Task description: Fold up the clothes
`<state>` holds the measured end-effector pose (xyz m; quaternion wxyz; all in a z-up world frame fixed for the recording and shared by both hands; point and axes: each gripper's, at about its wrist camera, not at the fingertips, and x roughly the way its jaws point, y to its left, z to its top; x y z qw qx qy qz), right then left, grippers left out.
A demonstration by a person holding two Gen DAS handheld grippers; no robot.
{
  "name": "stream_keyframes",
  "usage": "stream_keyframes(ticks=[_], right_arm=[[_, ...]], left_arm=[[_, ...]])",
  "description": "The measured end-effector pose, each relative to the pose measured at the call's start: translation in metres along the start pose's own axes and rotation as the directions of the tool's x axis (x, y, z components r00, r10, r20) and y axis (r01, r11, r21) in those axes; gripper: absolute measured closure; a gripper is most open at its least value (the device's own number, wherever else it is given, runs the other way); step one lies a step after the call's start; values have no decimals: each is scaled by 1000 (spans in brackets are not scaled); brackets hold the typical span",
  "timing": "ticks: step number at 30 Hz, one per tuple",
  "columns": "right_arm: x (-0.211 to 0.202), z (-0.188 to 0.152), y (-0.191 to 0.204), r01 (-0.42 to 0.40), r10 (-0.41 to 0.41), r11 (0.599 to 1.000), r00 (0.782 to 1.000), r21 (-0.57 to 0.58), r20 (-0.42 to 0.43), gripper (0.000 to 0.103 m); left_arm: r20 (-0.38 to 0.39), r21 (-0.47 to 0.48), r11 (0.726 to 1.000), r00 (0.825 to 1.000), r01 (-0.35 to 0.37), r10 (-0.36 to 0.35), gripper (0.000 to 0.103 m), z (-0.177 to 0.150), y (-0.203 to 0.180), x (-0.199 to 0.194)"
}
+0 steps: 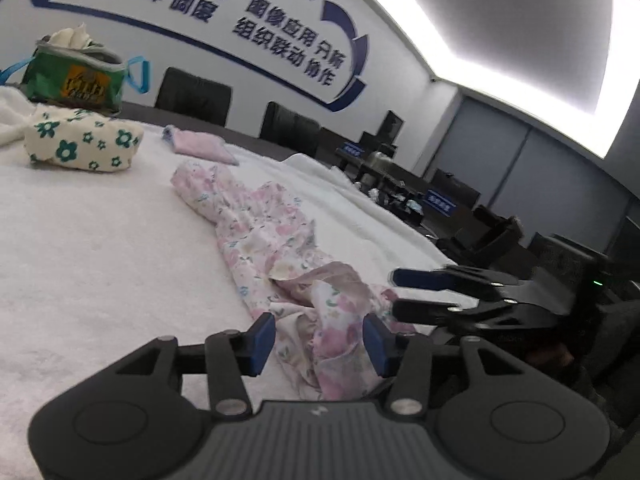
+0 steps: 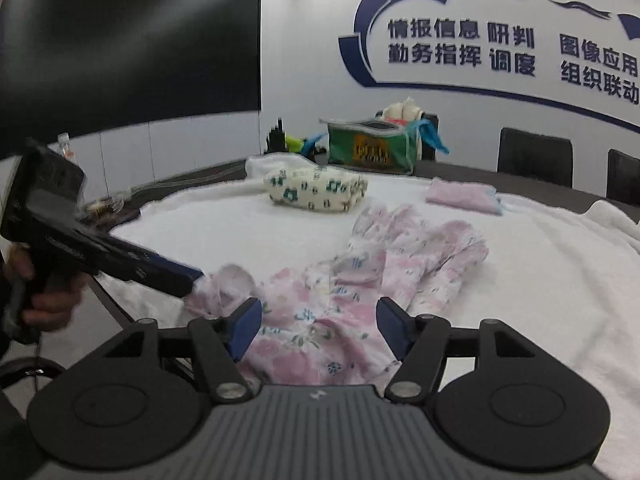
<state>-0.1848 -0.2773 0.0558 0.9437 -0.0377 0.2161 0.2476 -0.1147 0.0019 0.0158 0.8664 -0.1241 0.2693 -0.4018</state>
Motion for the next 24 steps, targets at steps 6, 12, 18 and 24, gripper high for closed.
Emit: stream_keyframes(ticks=[6,12,18,24], right_arm=[[23,-5,-2,-73,73,997,997,26,-2,39],[39,-13,-9,-138,141,986,989,89,-32,87],[36,-4,-14,-101,101,994,995,41,17,90],[36,7,-19,-54,55,998,996,-9,65,56]], left_arm=[[-24,52,998,999,36,-35,54,-1,-11,18],[-32,61,996,997,72,-70,98,9,-11,51],[-59,-28,998,997,56,-57,98,16,7,62],[-87,-117,992,995,36,-47,71,23,24,73]])
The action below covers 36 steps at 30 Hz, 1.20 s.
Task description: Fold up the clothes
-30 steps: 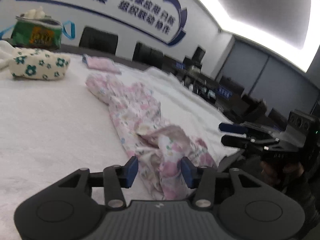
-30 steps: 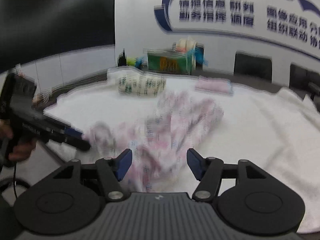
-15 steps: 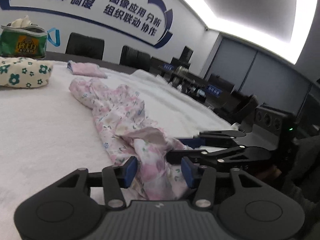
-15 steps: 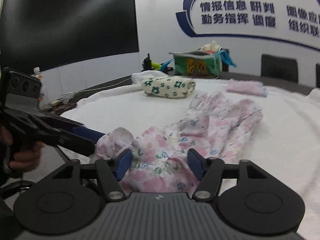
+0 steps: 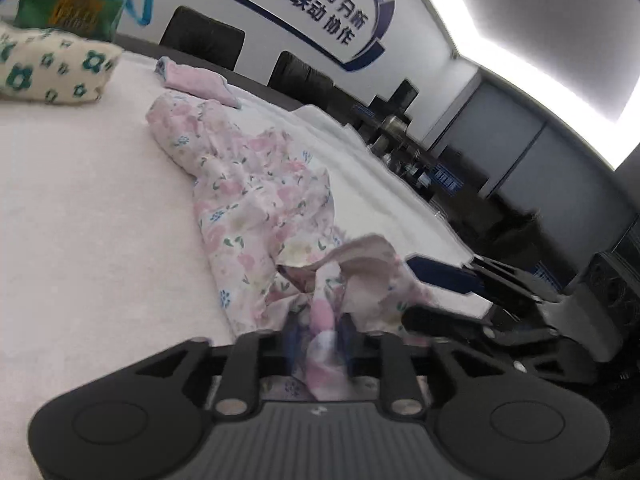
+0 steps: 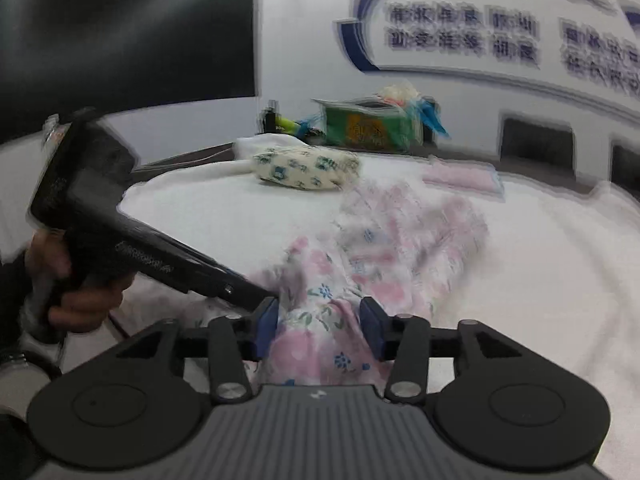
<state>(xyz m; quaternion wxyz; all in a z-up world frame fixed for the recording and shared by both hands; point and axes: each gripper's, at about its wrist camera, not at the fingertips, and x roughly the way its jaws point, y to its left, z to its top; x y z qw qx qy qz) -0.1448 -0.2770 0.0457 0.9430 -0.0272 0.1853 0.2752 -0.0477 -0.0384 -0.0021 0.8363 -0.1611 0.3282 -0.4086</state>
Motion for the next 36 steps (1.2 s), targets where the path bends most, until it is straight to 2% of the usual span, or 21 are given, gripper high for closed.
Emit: stream_keyframes(ticks=[2,4,5,7,9,12,14,15,16,19,22,24,25,27,29,30,32,33,34,35,36], right_arm=[[0,3,-2,15,-15,1000,1000,-17,16,55],[3,5,-3,29,-29,999,999,-28,20,56],[9,4,-3,34,-34,999,999,-26,6,63],[19,2,-2,44,-45,999,999,-23,-20,80],[30,0,-2,55,-55,998,997,-20,-47,82],[46,-2,-1,70,-71,997,994,-16,-88,82],[57,-4,-1,80,-81,997,990,-13,-114,82],[62,-5,-1,86,-87,996,988,-12,-128,82],[68,-6,-1,91,-92,996,986,-11,-141,82],[82,-9,0,103,-104,995,979,-16,-175,82],[87,-11,3,105,-110,994,978,-38,-177,82],[88,-12,4,105,-111,994,978,-43,-174,82],[88,-13,4,105,-111,994,979,-42,-172,82],[87,-13,3,102,-106,994,980,-34,-170,82],[86,-12,3,98,-100,995,981,-20,-169,82],[86,-12,3,98,-100,995,981,-19,-168,82],[85,-12,4,99,-101,995,981,-18,-167,82],[85,-12,5,99,-101,995,981,-17,-166,82],[84,-12,5,100,-101,995,981,-17,-165,82],[84,-12,6,100,-101,995,981,-16,-165,82],[84,-12,6,100,-101,995,981,-15,-164,82]], left_arm=[[-7,-23,1000,1000,-13,12,63,5,5,3],[18,26,993,993,-116,115,63,28,3,0],[26,47,984,985,-169,168,63,40,3,1],[-25,58,966,967,-253,254,65,69,12,26],[-56,37,953,951,-301,303,66,89,26,54],[-112,48,944,937,-328,331,64,106,43,87],[-106,54,949,943,-312,316,68,112,53,100],[-101,59,950,945,-306,310,80,115,57,106],[-84,77,949,947,-305,311,103,118,59,109],[-10,86,959,963,-269,270,100,127,68,113],[-53,3,965,964,-262,262,80,138,85,127],[-54,5,976,975,-217,217,92,140,85,132],[-44,66,978,978,-200,203,101,138,79,134],[-45,176,966,979,-191,201,98,135,69,140],[-68,118,967,970,-224,233,94,138,75,142],[-78,88,967,966,-238,245,86,139,78,142],[-48,22,969,968,-245,245,46,143,82,131],[-31,-10,969,968,-248,248,42,144,85,126],[-29,-37,970,971,-239,238,50,145,88,126],[-44,-29,976,976,-216,215,80,144,88,129],[-58,-22,981,980,-194,192,95,144,89,133]])
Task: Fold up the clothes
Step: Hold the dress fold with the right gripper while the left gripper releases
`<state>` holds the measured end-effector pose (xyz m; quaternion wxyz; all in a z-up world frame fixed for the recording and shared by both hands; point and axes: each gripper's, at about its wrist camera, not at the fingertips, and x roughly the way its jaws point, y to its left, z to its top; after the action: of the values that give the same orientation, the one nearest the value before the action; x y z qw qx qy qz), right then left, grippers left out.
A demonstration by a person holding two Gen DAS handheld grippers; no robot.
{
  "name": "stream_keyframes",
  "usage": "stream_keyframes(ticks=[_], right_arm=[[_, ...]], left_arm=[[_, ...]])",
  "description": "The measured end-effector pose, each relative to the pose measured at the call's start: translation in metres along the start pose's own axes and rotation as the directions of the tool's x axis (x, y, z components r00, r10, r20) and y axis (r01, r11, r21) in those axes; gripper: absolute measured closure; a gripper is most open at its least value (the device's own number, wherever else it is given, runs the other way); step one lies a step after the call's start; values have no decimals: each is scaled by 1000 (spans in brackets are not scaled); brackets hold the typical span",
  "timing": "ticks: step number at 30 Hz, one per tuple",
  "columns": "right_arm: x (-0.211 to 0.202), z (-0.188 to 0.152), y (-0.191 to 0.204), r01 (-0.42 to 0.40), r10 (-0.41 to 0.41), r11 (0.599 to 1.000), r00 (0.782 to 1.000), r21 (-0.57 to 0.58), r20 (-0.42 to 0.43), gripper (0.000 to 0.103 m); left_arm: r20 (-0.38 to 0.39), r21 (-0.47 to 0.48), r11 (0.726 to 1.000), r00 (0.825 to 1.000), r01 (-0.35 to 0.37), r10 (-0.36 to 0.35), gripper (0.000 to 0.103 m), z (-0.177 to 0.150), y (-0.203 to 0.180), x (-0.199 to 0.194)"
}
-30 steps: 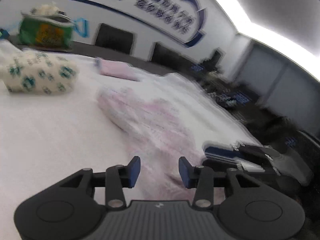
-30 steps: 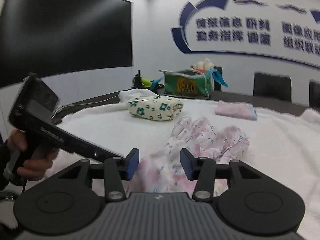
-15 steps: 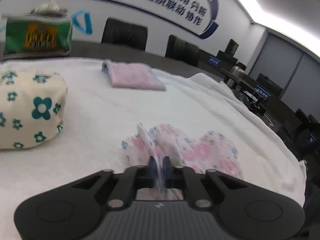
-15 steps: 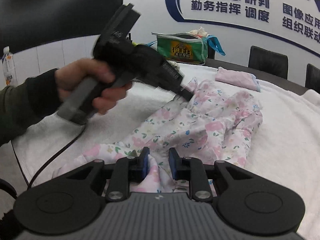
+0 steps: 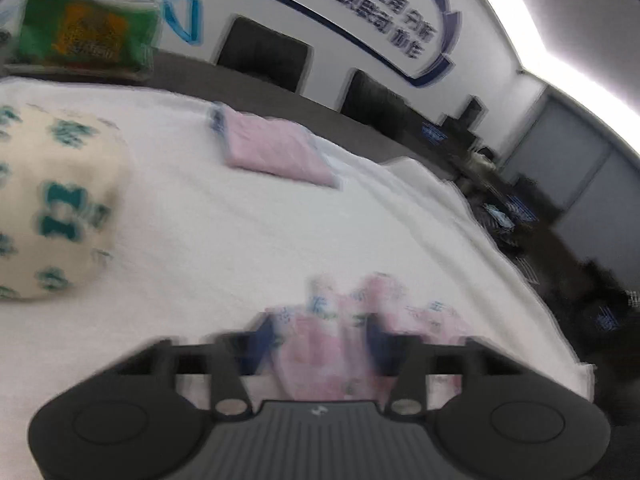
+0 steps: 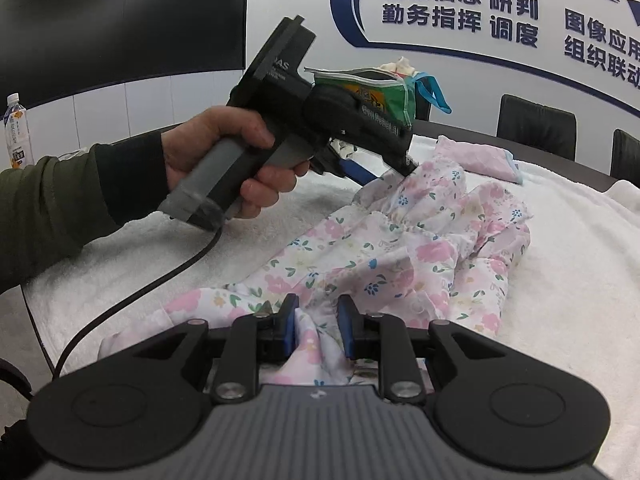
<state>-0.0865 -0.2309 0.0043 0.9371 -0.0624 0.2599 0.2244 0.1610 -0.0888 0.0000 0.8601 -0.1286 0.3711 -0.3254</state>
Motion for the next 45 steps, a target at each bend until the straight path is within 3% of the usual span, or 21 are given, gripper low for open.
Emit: stream_keyframes(ticks=[1,2,4,7,10,12,13,14,15,18,22,25,28,32,36,38,40,42,45], right_arm=[[0,0,0,0,0,1000,1000,1,1,82],[0,0,0,0,0,1000,1000,2,2,82],[-1,-1,0,0,0,1000,1000,5,3,82],[-1,0,-1,-2,2,1000,1000,9,4,82],[-4,1,-5,-20,20,1000,1000,22,11,80],[-18,4,-11,-32,30,998,999,45,39,78],[-29,6,-16,-39,35,998,997,49,71,72],[-43,7,-21,-36,31,998,994,47,105,63],[-57,7,-25,-28,24,999,991,25,132,60],[-94,1,-30,-6,23,996,980,-84,196,57],[-115,-15,-22,-79,113,973,983,-218,145,55],[-111,-21,-14,-149,179,950,980,-276,87,47],[-100,-24,-9,-194,215,930,976,-313,34,45],[-87,-28,-3,-255,258,899,965,-357,-39,45],[-73,-32,3,-317,297,862,948,-395,-113,49],[-67,-27,-7,-362,338,863,932,-352,-129,72],[-61,-19,-19,-409,385,865,913,-291,-136,85],[-56,-12,-32,-454,432,861,891,-229,-140,88],[-48,0,-52,-519,502,844,854,-134,-138,91]], left_arm=[[-14,11,1000,1000,13,-13,100,0,0,4],[-22,32,999,1000,-15,16,99,-1,-2,7],[-12,22,1000,1000,-8,9,96,-2,-2,2],[23,-53,998,999,30,-29,63,0,1,-20],[91,51,998,995,28,-32,59,-7,-15,-70],[126,133,991,991,32,-49,52,-21,-29,-107],[139,172,984,988,38,-63,45,-31,-36,-126],[146,217,975,986,51,-84,41,-43,-42,-140],[150,261,963,983,63,-105,40,-55,-49,-155],[100,381,914,977,138,-189,40,-102,-66,-186],[28,484,843,959,234,-282,42,-156,-80,-197],[-47,530,790,941,308,-335,42,-178,-87,-191],[-95,554,777,950,299,-297,41,-183,-91,-174],[-153,545,801,969,247,-195,41,-180,-92,-149],[-118,604,774,982,188,-146,41,-183,-100,-147],[-41,657,742,989,133,-141,41,-185,-106,-162],[59,720,688,981,86,-184,35,-189,-113,-181],[118,789,613,971,35,-206,28,-194,-122,-188],[160,872,488,968,-48,-192,26,-203,-134,-177]])
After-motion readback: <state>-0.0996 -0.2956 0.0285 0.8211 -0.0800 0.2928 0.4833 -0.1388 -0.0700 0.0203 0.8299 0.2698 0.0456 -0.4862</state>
